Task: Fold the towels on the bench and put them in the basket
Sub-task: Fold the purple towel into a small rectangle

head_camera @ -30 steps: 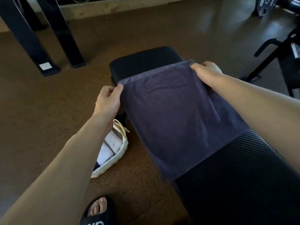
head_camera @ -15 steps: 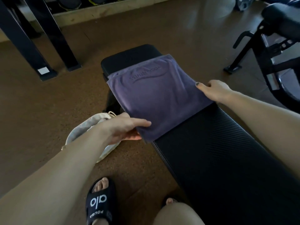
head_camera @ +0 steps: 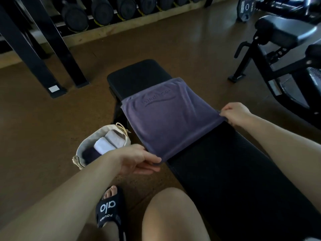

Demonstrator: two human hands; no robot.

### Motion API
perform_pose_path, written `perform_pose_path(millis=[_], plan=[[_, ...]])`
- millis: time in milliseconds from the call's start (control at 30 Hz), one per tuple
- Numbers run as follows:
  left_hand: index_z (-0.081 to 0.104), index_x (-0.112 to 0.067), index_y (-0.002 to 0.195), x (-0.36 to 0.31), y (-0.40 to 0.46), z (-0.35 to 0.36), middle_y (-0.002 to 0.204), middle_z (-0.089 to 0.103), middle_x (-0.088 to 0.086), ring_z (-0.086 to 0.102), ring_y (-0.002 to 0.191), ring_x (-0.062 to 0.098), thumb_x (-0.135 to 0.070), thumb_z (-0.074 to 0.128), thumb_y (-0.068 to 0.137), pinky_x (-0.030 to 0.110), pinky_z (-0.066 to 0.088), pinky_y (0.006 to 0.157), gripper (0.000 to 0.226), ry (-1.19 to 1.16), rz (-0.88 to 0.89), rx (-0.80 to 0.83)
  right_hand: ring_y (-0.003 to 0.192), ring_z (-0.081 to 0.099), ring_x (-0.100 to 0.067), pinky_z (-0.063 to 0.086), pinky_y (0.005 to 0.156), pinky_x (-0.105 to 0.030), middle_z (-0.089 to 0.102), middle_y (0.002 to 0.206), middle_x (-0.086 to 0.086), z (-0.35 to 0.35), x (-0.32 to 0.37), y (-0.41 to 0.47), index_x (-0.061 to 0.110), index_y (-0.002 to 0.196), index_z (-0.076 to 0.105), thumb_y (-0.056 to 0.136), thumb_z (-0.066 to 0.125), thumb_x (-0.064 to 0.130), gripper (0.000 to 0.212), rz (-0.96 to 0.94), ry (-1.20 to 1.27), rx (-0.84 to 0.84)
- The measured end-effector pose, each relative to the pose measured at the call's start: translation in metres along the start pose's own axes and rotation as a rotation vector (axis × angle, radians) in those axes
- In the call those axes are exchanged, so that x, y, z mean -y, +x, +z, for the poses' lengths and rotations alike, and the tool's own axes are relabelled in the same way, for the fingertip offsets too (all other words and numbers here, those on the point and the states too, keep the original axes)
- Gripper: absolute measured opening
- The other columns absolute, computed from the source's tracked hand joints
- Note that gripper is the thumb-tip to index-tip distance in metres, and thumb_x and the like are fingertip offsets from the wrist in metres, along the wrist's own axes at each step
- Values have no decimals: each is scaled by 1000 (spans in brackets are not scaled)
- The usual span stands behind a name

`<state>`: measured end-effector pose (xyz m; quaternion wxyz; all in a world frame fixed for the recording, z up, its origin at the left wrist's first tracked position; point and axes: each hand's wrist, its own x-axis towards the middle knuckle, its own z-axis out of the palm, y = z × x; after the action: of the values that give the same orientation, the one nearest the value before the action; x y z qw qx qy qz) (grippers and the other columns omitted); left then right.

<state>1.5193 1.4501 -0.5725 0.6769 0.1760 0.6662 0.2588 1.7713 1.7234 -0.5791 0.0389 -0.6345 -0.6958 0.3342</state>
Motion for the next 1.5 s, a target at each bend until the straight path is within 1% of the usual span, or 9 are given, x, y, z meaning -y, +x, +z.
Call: perform_pose_path(millis=[167,333,433,533,833,1067,1167,1300,1500], plan=[[65,-8,122,18,-2,28,108,77,13,74,104,25,-6,77,87,41,56,101,38,46,-97,87,62,54,-19,46,54,-30,60,77,-10,-21,-42,-20,7,104,68,101,57,12,12,68,41,130],[63,-14,129,23,7,33,117,75,10,71,113,27,-28,80,87,46,50,108,47,218,-141,183,77,57,-23,50,70,-35,62,96,-15,-34,-47,-30,4,114,66,101,56,11,19,119,-66,248],[63,-17,129,12,15,10,117,75,7,72,108,25,-43,81,84,46,54,101,56,229,-27,-42,110,56,-28,46,91,-40,59,131,-16,-33,-28,-23,7,133,60,92,65,8,41,21,-202,162],[59,-15,132,-7,25,-13,122,69,6,68,106,22,-37,70,94,38,55,88,44,51,140,-299,129,53,-28,43,94,-35,55,143,-8,-23,7,-15,14,145,53,89,67,10,58,-99,-150,69],[68,-14,110,-31,52,-57,97,69,6,64,85,17,-20,65,97,31,53,71,15,-149,297,-668,125,57,-24,41,89,-30,59,141,-5,34,83,38,15,154,44,102,57,31,56,-190,74,-32],[69,-10,103,-44,57,-64,98,68,8,64,90,21,-17,59,95,34,54,76,14,-249,333,-661,82,57,-12,40,61,-26,61,92,7,48,91,60,20,106,69,97,58,20,14,-160,186,-179],[67,-11,101,-49,57,-64,103,72,9,67,100,26,-14,55,96,41,57,92,13,-272,376,-644,82,57,-13,43,69,-30,61,93,5,48,89,63,21,104,66,95,60,22,11,-97,266,-175],[63,-17,90,-57,54,-63,92,67,6,65,92,23,-11,52,97,38,55,84,14,-386,467,-635,78,54,-11,40,61,-29,61,92,4,46,90,64,20,100,62,94,60,22,6,-74,339,-157],[64,-16,102,-61,59,-64,100,66,7,64,96,23,-16,49,99,39,54,88,15,-424,488,-659,83,57,-11,45,65,-28,63,98,3,44,99,65,20,107,65,92,58,17,17,-55,484,-205]])
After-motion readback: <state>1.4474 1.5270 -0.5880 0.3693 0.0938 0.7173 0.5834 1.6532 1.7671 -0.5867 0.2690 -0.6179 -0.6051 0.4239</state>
